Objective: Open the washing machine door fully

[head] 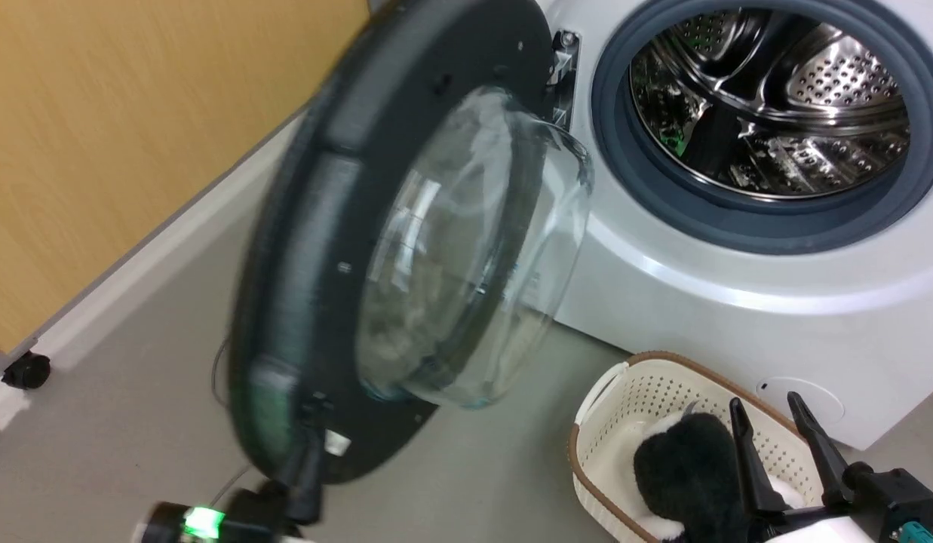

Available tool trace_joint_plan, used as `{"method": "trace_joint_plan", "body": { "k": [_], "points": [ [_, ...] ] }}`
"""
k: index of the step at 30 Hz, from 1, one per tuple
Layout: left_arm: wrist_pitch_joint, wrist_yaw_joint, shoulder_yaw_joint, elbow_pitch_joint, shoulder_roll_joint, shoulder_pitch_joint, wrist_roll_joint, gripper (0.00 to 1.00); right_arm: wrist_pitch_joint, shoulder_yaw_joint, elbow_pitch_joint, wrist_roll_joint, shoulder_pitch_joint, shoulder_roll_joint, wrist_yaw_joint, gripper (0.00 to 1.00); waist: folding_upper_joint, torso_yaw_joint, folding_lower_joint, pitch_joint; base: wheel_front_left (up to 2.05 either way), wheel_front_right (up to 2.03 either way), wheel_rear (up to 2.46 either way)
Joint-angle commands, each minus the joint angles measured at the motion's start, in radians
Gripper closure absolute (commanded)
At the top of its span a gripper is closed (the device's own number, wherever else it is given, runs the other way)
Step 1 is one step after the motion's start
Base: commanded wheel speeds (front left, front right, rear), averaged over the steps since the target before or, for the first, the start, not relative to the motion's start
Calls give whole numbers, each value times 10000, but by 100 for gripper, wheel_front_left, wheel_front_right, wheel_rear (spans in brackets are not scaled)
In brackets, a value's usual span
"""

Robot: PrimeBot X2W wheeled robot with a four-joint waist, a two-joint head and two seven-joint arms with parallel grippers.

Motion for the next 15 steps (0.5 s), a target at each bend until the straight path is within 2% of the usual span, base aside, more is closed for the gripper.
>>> {"method": "trace_joint_plan", "body": {
  "k": [1,15],
  "points": [
    [18,62,303,98,16,-208,-121,100,-44,2,36,-114,-48,32,8,0,0,-59,0,80,0,0,0],
    [18,-539,3124,1693,-377,-2150,-703,100,-44,-64,104,-523,-670,32,8,0,0,-767,0,1013,0,0,0]
  ]
}}
